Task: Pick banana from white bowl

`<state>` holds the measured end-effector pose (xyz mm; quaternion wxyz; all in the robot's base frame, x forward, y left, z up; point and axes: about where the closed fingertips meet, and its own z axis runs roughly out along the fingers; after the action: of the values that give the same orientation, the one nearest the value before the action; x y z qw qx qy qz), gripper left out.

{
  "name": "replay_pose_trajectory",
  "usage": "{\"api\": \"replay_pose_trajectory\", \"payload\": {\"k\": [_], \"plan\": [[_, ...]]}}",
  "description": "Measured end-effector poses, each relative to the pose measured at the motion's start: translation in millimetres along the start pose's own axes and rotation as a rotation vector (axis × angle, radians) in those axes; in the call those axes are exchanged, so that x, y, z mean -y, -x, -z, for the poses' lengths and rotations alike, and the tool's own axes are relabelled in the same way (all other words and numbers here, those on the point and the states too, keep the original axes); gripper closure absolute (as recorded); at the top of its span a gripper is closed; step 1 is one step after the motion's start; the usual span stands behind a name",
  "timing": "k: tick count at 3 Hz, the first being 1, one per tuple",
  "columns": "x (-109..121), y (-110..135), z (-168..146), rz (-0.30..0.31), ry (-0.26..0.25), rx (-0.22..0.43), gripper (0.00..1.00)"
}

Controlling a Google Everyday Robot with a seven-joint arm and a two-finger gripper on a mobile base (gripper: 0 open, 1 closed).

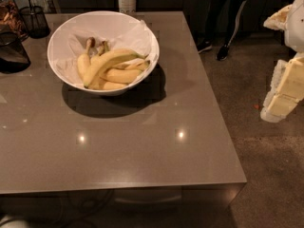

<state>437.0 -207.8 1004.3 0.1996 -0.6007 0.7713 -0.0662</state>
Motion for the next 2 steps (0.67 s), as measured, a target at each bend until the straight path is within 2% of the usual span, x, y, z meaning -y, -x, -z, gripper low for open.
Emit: {"api": "replay_pose_trajectory", "payload": {"k": [2], "plan": [[1.2,7.4,3.9,0.020,0.000,0.003,0.00]]}}
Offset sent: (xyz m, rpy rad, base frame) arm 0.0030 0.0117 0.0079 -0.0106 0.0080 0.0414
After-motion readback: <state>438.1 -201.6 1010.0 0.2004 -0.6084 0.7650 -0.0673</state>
